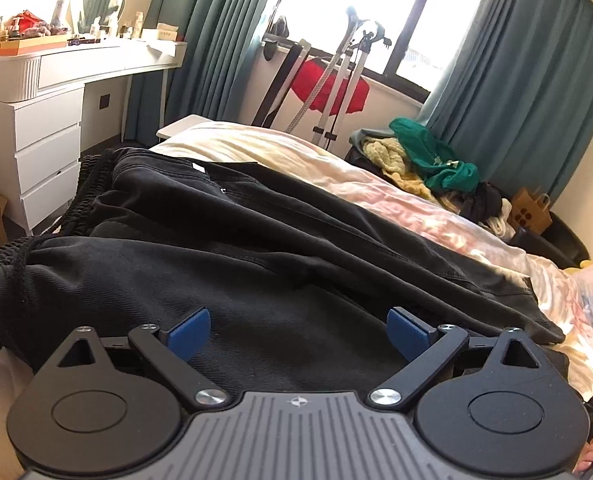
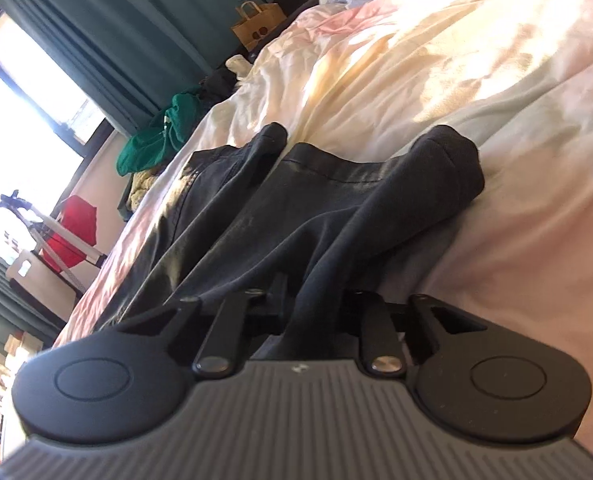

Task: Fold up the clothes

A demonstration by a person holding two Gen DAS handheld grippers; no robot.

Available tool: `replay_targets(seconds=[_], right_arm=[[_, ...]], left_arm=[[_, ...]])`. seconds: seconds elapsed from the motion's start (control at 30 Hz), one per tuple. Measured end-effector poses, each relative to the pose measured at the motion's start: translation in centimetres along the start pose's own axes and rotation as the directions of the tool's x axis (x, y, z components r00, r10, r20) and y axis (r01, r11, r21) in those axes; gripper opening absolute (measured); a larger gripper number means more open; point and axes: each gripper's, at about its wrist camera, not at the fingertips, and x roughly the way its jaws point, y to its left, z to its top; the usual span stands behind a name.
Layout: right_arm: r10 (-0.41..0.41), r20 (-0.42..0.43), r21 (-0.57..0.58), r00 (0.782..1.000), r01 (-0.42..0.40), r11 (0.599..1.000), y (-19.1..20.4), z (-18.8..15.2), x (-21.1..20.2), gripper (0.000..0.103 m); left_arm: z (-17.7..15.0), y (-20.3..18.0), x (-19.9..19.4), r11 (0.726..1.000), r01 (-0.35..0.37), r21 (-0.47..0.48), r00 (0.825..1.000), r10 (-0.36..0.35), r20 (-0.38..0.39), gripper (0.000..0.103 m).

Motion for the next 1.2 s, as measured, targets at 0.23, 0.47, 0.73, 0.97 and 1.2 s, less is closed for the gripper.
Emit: replay_targets(seconds=[0.23, 0.47, 0.73, 0.97, 1.2], right_arm=[[-0.003, 0.019, 0.030, 1.000, 0.003, 1.000, -0.4, 0.1, -0.3, 0.008], [0.000, 0.023, 0.079, 1.000, -0.002, 0.997, -0.7, 0.3, -0.4, 0.008], [0.001, 0.035, 0.113, 0.999, -0.005, 0.994, -1.1, 0.5, -0.8, 0.008], [0.013, 0.067, 0.161, 0.998, -0.024, 0.987, -1.8, 0.8, -1.3, 0.008], [0.013, 0.104, 0.268, 0.995, -0.041, 0.963, -3.2, 1.3, -1.3, 0.008]], left_arm=[[2.3, 3.6, -4.1, 1.000, -0.018, -0.009, 0.998, 0.017, -0.053, 0.100], [4.0, 8.4, -7.1, 0.981, -0.095, -0.168, 0.989, 0.074, -0.131, 0.102], [2.6, 14.3, -4.0, 0.898, -0.213, -0.385, 0.937, 0.076, -0.341, 0.098], [0.2, 19.7, -0.7, 0.751, -0.217, -0.624, 0.937, -0.019, -0.349, 0.088], [-2.0, 21.9, 0.9, 0.652, -0.104, -0.751, 0.951, -0.156, -0.268, 0.080]])
